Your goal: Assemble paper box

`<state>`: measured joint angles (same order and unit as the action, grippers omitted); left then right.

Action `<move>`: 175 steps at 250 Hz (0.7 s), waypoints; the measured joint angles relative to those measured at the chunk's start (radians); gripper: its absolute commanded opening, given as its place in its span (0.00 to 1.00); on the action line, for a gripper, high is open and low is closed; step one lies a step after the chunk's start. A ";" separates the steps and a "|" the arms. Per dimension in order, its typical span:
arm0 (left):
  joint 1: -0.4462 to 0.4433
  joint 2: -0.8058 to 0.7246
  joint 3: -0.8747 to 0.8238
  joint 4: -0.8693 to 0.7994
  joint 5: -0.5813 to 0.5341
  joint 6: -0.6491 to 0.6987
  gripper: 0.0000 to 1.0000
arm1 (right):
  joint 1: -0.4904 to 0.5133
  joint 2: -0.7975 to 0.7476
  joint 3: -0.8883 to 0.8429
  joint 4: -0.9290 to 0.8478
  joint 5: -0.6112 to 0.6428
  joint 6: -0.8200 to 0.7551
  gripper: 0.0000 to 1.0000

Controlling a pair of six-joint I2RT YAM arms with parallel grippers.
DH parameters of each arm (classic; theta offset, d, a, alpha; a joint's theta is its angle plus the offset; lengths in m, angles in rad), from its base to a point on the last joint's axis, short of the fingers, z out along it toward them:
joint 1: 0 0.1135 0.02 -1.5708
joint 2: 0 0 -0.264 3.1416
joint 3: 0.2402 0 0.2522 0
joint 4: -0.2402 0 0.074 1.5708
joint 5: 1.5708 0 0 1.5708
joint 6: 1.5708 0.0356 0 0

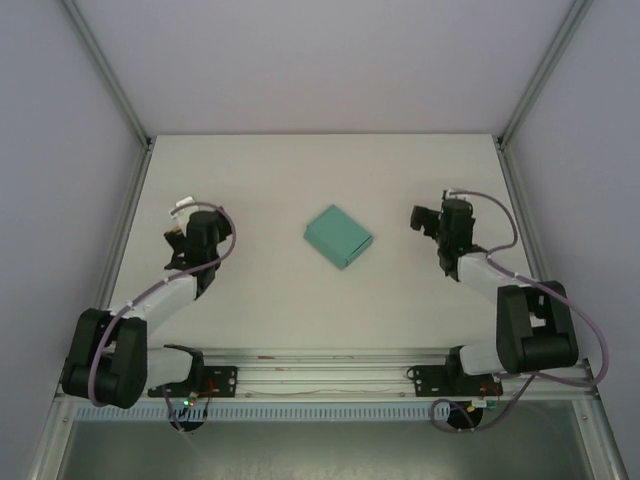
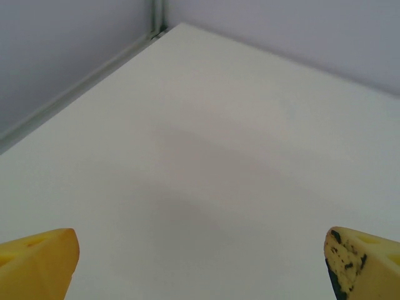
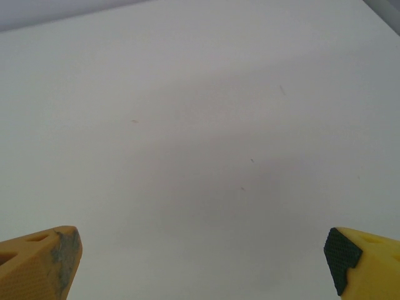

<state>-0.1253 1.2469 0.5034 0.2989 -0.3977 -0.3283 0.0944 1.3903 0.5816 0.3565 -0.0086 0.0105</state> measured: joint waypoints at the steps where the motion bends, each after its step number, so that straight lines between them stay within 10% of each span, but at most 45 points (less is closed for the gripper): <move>1: 0.002 0.002 -0.003 0.004 0.000 0.004 1.00 | 0.000 0.000 -0.004 0.007 0.000 -0.001 1.00; 69: 0.060 0.174 -0.056 0.333 0.021 0.223 1.00 | -0.039 0.179 -0.172 0.556 0.024 0.021 1.00; 175: 0.087 0.240 -0.114 0.524 0.080 0.267 1.00 | -0.039 0.198 -0.123 0.591 0.016 0.041 1.00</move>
<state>-0.0383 1.4872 0.3897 0.8230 -0.3176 -0.0616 0.0555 1.5887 0.4583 0.9478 0.0074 0.0513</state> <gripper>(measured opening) 0.998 0.996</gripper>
